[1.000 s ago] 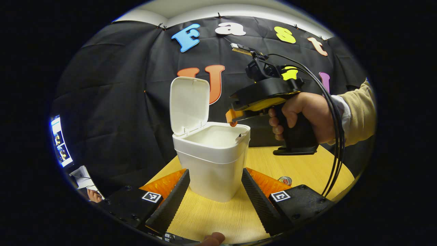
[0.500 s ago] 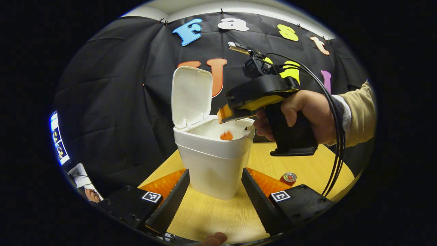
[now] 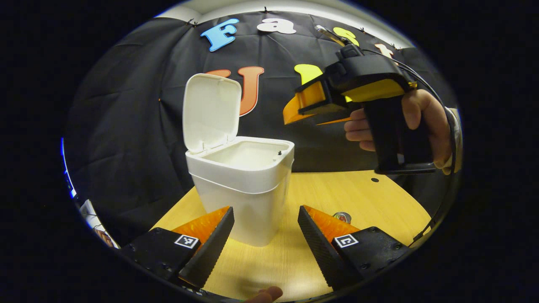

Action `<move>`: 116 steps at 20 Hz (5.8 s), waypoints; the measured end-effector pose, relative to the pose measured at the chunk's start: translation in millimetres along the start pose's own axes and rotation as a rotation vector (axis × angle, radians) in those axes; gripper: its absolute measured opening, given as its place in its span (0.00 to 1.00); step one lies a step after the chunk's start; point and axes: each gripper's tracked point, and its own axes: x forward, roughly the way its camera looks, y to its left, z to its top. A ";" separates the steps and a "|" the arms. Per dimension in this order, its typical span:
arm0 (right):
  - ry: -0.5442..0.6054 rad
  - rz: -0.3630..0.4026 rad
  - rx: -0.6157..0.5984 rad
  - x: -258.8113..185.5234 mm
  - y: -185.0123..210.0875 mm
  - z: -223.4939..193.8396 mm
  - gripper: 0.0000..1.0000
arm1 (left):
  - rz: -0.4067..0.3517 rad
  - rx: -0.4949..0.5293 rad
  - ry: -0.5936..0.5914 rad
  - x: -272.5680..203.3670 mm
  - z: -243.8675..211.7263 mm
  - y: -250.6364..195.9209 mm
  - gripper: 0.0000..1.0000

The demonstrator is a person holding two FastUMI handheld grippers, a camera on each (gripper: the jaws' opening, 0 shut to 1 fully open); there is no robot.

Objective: Press the lid of the desktop garbage bin to open it, pick up the crumpled paper on the desktop and throw it into the bin, then pick up the pop can on the desktop and drop it into the bin, and finally close the garbage bin lid.

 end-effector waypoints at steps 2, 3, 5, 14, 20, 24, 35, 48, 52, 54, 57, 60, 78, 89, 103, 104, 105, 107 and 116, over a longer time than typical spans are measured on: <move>-0.021 -0.040 -0.010 -27.2 -30.7 0.5 0.94 | -0.041 0.011 0.002 7.3 -4.2 -24.2 1.00; -0.029 -0.064 -0.020 -39.4 -46.8 -2.1 0.94 | -0.056 0.019 0.006 13.1 -8.5 -32.5 1.00; -0.029 -0.103 -0.034 -59.3 -75.0 -10.2 0.97 | -0.090 0.040 0.006 22.0 -14.6 -56.4 1.00; 0.062 -0.206 0.041 -103.3 -169.7 -70.2 0.97 | -0.194 0.106 0.074 54.2 -78.5 -139.1 1.00; 0.159 -0.187 0.042 -102.9 -201.3 -120.3 0.95 | -0.169 0.053 0.111 80.9 -121.9 -160.4 1.00; 0.197 -0.174 -0.020 -101.7 -208.7 -143.7 0.97 | -0.157 0.022 0.117 99.5 -136.7 -169.6 1.00; 0.290 -0.181 -0.053 -107.7 -224.2 -185.1 0.95 | -0.129 0.012 0.106 147.0 -152.2 -169.3 1.00; 0.331 -0.248 -0.005 -132.8 -261.3 -200.5 0.97 | -0.143 -0.008 0.075 145.2 -133.6 -177.8 0.86; 0.317 -0.265 0.046 -147.0 -271.9 -193.8 0.97 | -0.122 -0.045 0.094 126.0 -112.2 -169.5 0.86; 0.297 -0.275 0.041 -153.5 -279.0 -189.9 0.95 | -0.118 -0.051 0.090 111.9 -93.9 -164.2 0.86; 0.273 -0.300 0.058 -163.0 -290.1 -187.5 0.95 | -0.095 -0.044 0.054 92.8 -58.9 -149.1 0.86; 0.275 -0.326 0.100 -168.2 -292.6 -188.8 0.97 | -0.043 -0.011 0.041 72.9 -20.9 -127.4 0.85; 0.197 -0.371 0.197 -155.9 -250.3 -160.4 0.97 | 0.205 0.161 -0.078 95.7 163.2 35.9 0.83; 0.260 -0.451 0.179 -153.8 -245.6 -161.9 0.97 | 0.280 0.029 0.028 162.3 117.5 88.3 0.86; 0.228 -0.353 0.157 -131.7 -238.6 -147.0 0.97 | 0.311 0.125 -0.118 110.4 177.4 69.1 0.91; 0.227 -0.351 0.163 -131.1 -241.2 -147.0 0.97 | 0.332 0.146 -0.153 104.1 192.9 67.4 0.90; 0.223 -0.345 0.176 -130.7 -242.8 -145.3 0.97 | 0.347 0.167 -0.193 100.2 210.1 64.3 0.91; 0.215 -0.331 0.183 -132.0 -247.2 -142.0 0.97 | 0.388 0.220 -0.265 86.2 243.7 58.2 0.93; 0.235 -0.311 0.236 -140.9 -275.0 -164.0 0.97 | 0.318 0.322 -0.421 61.2 294.6 -8.0 0.93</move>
